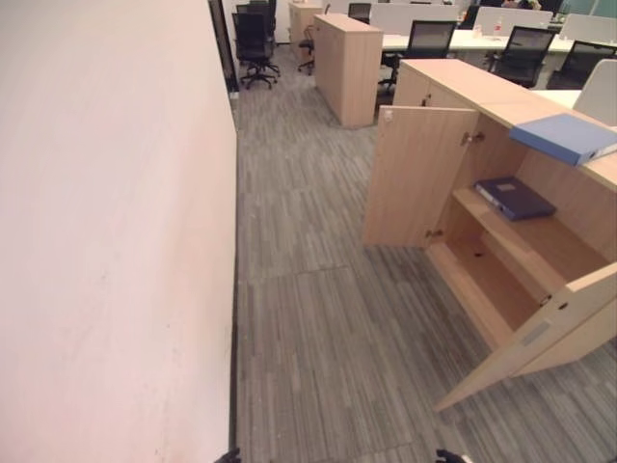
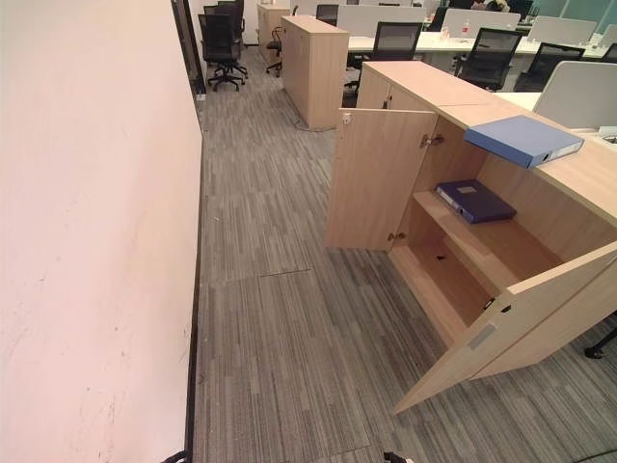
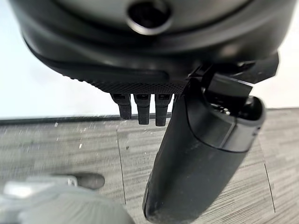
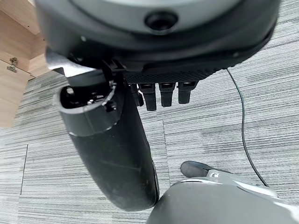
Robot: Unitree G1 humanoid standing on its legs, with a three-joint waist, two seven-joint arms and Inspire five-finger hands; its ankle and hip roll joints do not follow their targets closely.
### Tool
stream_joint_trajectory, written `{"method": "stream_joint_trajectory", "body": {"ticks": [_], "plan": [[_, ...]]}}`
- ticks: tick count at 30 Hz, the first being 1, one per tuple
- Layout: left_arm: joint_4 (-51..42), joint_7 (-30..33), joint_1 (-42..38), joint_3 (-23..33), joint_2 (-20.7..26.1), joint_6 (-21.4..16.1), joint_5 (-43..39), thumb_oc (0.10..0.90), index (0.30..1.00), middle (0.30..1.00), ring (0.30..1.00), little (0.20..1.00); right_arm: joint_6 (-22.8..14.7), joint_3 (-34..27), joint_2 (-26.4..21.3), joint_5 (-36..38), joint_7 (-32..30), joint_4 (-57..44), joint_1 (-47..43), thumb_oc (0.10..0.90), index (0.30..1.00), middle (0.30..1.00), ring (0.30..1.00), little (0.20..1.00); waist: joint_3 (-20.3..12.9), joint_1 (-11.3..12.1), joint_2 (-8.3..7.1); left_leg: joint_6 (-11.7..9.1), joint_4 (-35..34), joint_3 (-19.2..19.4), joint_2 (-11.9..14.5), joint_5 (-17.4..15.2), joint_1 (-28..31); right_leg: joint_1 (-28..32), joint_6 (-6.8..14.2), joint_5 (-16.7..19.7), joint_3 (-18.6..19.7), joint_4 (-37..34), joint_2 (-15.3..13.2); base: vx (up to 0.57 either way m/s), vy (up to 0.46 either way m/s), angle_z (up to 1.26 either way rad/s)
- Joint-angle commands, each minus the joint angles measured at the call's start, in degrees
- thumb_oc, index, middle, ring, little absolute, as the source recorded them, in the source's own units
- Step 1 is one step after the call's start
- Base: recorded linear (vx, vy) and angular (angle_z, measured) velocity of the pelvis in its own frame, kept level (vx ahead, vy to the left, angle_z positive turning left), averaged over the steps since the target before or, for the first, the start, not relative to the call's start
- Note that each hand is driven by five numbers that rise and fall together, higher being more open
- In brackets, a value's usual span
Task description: Put the empty folder in the office cabinet
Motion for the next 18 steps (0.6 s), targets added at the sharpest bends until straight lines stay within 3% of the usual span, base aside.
{"method": "stream_joint_trajectory", "body": {"ticks": [1, 9, 18], "plan": [[1.21, -2.31, -2.67, 1.11, -2.80, -2.04, -3.39, 0.800, 0.900, 0.900, 0.900, 0.900, 0.00, 2.16, -0.13, -0.33, 1.24, -0.12, -2.65, 0.800, 0.900, 0.900, 0.900, 0.900, -0.26, -0.12, -1.22, -0.63, -0.65, 0.76, -1.50, -1.16, -0.84, 1.36, 3.60, -1.20, -0.72, -0.05, -1.72, 0.00, 0.000, 0.00], [4.00, -4.41, -3.53, 1.74, -3.11, -1.65, -4.57, 0.800, 0.900, 0.900, 0.900, 0.900, 0.18, 2.50, -0.16, -0.67, 2.06, 0.03, -2.71, 0.800, 0.900, 0.900, 0.900, 0.900, -0.48, -0.54, -1.11, -0.67, -0.65, 1.17, -1.48, -1.34, -0.51, 1.50, 3.46, -1.23, -0.36, -0.05, -1.55, 0.00, -0.002, -0.01], [3.05, -2.35, -3.74, 1.83, -2.93, -1.97, -3.49, 0.800, 0.900, 0.900, 0.900, 0.900, 0.18, 2.24, 0.12, -0.35, 1.61, 0.70, -2.65, 0.800, 0.900, 0.900, 0.900, 0.900, -0.52, -0.35, -1.07, -0.67, -0.65, 1.13, -1.45, -1.34, -0.41, 1.70, 3.46, -1.37, -0.55, -0.05, -1.56, 0.00, -0.001, 0.00]]}}
